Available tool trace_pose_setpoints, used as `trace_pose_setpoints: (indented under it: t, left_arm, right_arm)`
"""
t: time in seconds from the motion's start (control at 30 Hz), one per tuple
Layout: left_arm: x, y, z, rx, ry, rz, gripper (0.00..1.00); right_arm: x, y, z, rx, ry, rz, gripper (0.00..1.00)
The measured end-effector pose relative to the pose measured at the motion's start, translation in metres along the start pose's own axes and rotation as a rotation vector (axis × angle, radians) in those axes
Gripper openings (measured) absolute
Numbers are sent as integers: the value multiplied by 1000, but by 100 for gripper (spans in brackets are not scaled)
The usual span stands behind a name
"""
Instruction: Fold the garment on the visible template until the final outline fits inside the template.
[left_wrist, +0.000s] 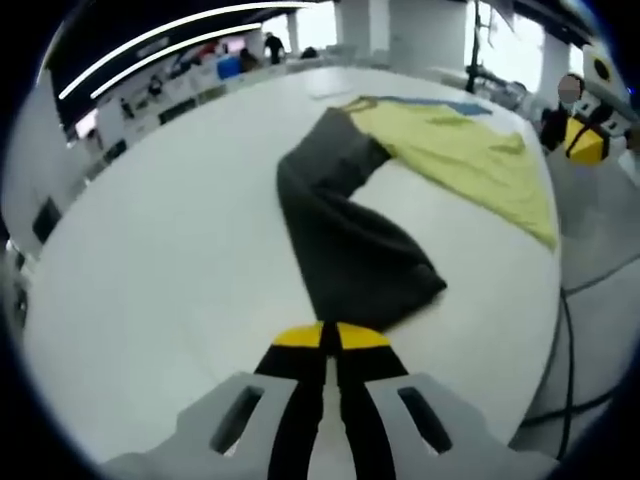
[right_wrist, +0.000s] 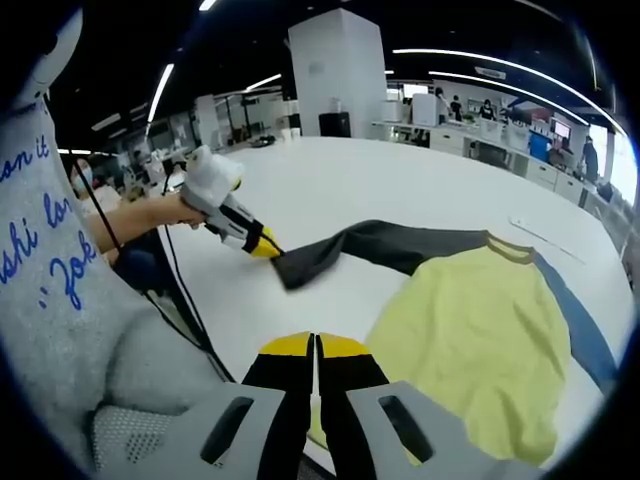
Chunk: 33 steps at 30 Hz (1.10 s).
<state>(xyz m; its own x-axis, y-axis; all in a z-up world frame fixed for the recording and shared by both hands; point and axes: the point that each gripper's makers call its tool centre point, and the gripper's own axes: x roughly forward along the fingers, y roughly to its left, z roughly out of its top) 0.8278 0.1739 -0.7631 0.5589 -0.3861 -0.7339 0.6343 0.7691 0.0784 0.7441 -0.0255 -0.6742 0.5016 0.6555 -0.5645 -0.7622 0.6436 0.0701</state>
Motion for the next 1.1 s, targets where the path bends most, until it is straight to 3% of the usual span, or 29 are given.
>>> trace_pose_setpoints:
  t: [0.3, 0.33, 0.6, 0.7, 0.87, 1.1]
  left_arm:
    - [-14, 32, 4, -40, -43, 142, 0]
    - [-17, 42, 5, -44, -65, 186, 0]
    - [-29, 75, -2, -95, -83, 305, 0]
    - [-31, 96, 0, -94, -98, 377, 0]
    - [-34, 122, 3, -130, -124, 420, 0]
    - [-30, 144, 5, -136, -121, 440, 0]
  right_arm:
    - [0, 0, 0, -1, 3, -2, 1]
    - [0, -1, 0, -2, 2, -3, 1]
    - [0, 0, 0, -3, 1, 0, 1]
    - [1, 1, 0, -4, 2, 4, 1]
    - [-1, 0, 0, -3, 3, -2, 1]
    - [-1, -1, 1, 0, 3, -2, 1]
